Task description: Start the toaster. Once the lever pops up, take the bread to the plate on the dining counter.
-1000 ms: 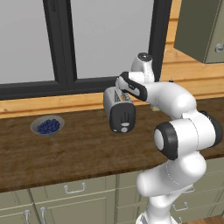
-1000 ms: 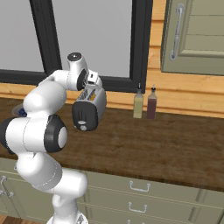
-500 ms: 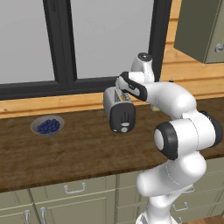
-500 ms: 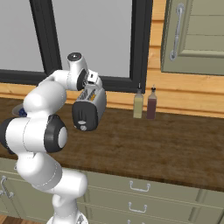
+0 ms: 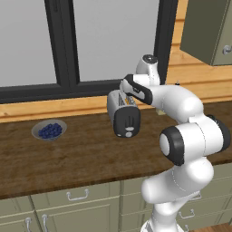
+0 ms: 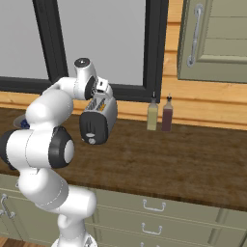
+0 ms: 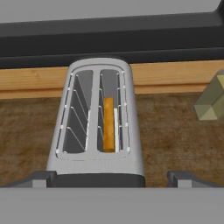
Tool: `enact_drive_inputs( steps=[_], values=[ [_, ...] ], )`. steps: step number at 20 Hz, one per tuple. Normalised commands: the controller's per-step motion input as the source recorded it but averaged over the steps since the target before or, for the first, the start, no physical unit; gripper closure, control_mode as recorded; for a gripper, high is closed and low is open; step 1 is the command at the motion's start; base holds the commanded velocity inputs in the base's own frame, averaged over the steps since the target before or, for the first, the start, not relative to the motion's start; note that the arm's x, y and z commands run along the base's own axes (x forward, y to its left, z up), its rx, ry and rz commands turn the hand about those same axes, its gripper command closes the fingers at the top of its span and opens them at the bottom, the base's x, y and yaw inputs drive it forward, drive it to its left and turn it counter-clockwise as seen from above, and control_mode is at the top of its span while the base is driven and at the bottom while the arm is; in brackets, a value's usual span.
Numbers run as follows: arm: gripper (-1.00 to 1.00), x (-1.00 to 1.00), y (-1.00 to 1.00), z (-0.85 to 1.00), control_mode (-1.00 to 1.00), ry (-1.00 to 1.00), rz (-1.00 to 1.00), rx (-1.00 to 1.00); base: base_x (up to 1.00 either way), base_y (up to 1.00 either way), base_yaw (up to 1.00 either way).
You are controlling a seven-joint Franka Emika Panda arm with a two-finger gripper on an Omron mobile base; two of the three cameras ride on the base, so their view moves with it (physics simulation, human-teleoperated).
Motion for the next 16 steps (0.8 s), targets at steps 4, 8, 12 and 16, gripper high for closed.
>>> enact_drive_inputs(
  steps=[4,8,12,16],
  values=[
    [-1.00,0.00,0.00,0.00,-1.00,0.00,0.00,0.00,0.00,0.00,0.00],
    [-1.00,0.00,0.00,0.00,-1.00,0.00,0.00,0.00,0.00,0.00,0.00],
    [-1.00,0.00,0.00,0.00,-1.00,0.00,0.00,0.00,0.00,0.00,0.00],
    [-1.00,0.00,0.00,0.00,-1.00,0.00,0.00,0.00,0.00,0.00,0.00]
  ],
)
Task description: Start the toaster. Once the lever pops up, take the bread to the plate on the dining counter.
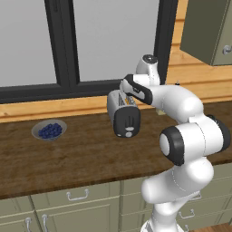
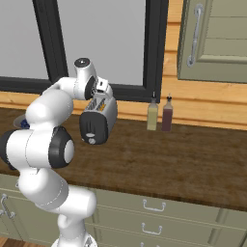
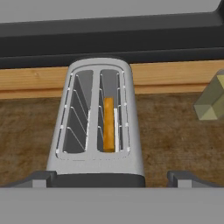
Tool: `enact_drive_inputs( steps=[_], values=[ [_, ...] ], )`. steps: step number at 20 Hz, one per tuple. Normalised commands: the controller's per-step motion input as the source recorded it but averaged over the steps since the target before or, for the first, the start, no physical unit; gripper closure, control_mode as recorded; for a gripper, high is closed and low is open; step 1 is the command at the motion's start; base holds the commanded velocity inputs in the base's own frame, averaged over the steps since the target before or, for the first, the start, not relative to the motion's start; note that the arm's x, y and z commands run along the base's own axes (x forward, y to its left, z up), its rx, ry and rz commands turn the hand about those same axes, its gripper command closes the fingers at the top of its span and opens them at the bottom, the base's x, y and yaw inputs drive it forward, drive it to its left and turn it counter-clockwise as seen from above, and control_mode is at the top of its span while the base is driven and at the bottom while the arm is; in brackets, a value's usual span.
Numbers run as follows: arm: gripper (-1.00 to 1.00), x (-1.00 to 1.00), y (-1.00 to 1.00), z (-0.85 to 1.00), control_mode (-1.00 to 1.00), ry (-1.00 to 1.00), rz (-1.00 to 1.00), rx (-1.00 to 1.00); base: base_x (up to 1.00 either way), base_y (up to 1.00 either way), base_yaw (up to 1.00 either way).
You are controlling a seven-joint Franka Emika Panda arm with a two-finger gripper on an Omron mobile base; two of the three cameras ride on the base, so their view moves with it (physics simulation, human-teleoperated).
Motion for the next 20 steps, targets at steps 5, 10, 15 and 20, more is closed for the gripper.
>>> enact_drive_inputs(
  steps=[5,10,15,20],
  values=[
    [-1.00,0.00,0.00,0.00,-1.00,0.00,0.00,0.00,0.00,0.00,0.00],
    [-1.00,0.00,0.00,0.00,-1.00,0.00,0.00,0.00,0.00,0.00,0.00],
    [-1.00,0.00,0.00,0.00,-1.00,0.00,0.00,0.00,0.00,0.00,0.00],
    [-1.00,0.00,0.00,0.00,-1.00,0.00,0.00,0.00,0.00,0.00,0.00]
  ],
)
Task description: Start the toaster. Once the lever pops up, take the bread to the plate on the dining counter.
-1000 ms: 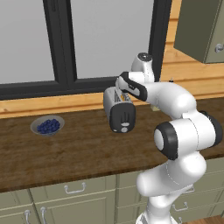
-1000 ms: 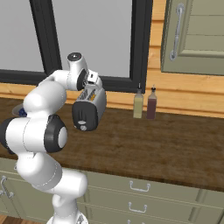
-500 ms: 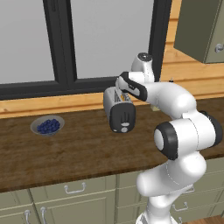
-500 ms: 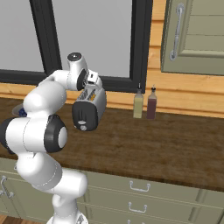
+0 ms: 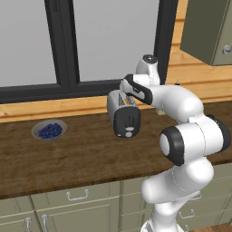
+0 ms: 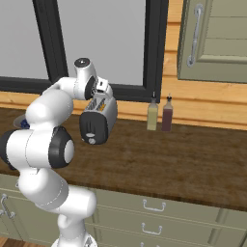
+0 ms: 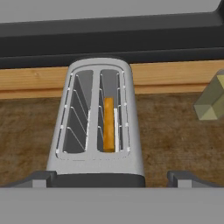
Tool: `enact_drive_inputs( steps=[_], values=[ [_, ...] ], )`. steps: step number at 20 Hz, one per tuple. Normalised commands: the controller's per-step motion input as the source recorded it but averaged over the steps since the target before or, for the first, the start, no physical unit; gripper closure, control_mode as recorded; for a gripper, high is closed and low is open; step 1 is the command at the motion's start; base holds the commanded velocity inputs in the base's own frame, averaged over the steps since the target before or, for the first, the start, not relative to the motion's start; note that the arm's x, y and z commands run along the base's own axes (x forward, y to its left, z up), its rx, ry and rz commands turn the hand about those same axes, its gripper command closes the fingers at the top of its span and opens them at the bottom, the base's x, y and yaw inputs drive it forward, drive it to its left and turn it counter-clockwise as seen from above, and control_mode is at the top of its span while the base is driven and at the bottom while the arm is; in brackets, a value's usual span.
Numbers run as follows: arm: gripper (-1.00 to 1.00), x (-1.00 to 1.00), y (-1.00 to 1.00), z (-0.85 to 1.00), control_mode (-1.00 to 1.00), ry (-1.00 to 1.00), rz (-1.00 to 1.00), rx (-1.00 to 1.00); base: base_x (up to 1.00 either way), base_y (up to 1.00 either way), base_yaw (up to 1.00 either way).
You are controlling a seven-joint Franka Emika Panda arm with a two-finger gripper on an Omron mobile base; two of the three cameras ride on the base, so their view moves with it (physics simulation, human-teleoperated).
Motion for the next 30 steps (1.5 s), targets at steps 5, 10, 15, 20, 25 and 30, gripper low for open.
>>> enact_drive_inputs(
  steps=[5,10,15,20,25,30],
  values=[
    [-1.00,0.00,0.00,0.00,-1.00,0.00,0.00,0.00,0.00,0.00,0.00],
    [-1.00,0.00,0.00,0.00,-1.00,0.00,0.00,0.00,0.00,0.00,0.00],
    [-1.00,0.00,0.00,0.00,-1.00,0.00,0.00,0.00,0.00,0.00,0.00],
    [-1.00,0.00,0.00,0.00,-1.00,0.00,0.00,0.00,0.00,0.00,0.00],
    [-1.00,0.00,0.00,0.00,-1.00,0.00,0.00,0.00,0.00,0.00,0.00],
    [-1.00,0.00,0.00,0.00,-1.00,0.00,0.00,0.00,0.00,0.00,0.00]
  ],
)
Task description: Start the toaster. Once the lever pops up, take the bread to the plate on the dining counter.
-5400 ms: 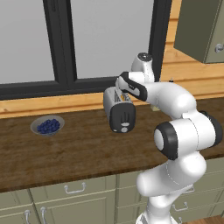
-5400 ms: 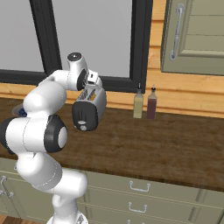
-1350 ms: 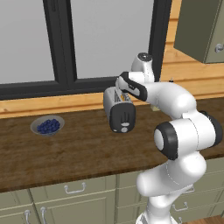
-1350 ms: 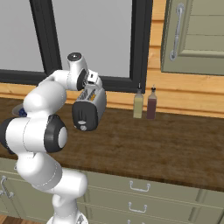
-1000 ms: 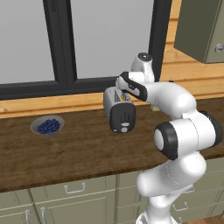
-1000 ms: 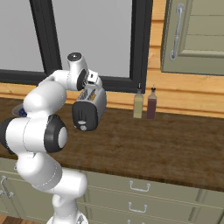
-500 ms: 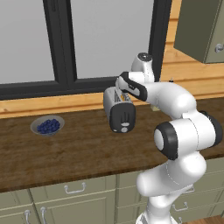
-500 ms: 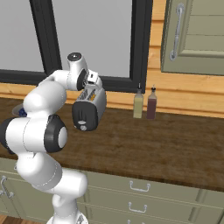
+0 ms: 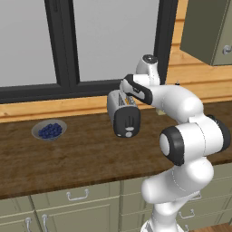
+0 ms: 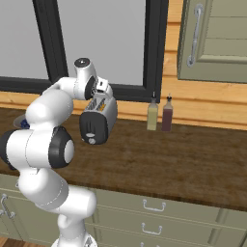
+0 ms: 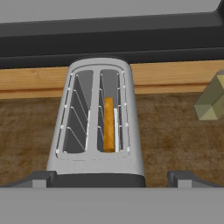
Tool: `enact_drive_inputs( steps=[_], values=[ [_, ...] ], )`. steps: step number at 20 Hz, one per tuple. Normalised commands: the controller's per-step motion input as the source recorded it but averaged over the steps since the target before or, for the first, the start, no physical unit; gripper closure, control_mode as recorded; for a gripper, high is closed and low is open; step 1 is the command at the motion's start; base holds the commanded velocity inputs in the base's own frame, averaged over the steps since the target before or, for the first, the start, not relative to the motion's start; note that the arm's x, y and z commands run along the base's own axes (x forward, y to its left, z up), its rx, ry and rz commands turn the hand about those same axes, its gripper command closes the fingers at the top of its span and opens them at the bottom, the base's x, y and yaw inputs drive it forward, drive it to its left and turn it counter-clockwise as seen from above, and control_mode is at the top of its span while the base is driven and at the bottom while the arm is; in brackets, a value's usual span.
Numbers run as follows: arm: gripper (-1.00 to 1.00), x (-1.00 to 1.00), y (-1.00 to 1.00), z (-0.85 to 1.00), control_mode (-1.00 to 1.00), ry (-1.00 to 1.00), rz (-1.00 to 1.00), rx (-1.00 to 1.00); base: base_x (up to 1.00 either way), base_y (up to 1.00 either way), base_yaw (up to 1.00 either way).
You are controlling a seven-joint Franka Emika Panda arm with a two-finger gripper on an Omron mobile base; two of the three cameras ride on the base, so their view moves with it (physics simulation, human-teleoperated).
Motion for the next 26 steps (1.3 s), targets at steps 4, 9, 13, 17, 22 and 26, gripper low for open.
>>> enact_drive_inputs(
  steps=[4,9,13,17,22,26],
  values=[
    [-1.00,0.00,0.00,0.00,-1.00,0.00,0.00,0.00,0.00,0.00,0.00],
    [-1.00,0.00,0.00,0.00,-1.00,0.00,0.00,0.00,0.00,0.00,0.00],
    [-1.00,0.00,0.00,0.00,-1.00,0.00,0.00,0.00,0.00,0.00,0.00],
    [-1.00,0.00,0.00,0.00,-1.00,0.00,0.00,0.00,0.00,0.00,0.00],
    [-1.00,0.00,0.00,0.00,-1.00,0.00,0.00,0.00,0.00,0.00,0.00],
    [-1.00,0.00,0.00,0.00,-1.00,0.00,0.00,0.00,0.00,0.00,0.00]
  ],
)
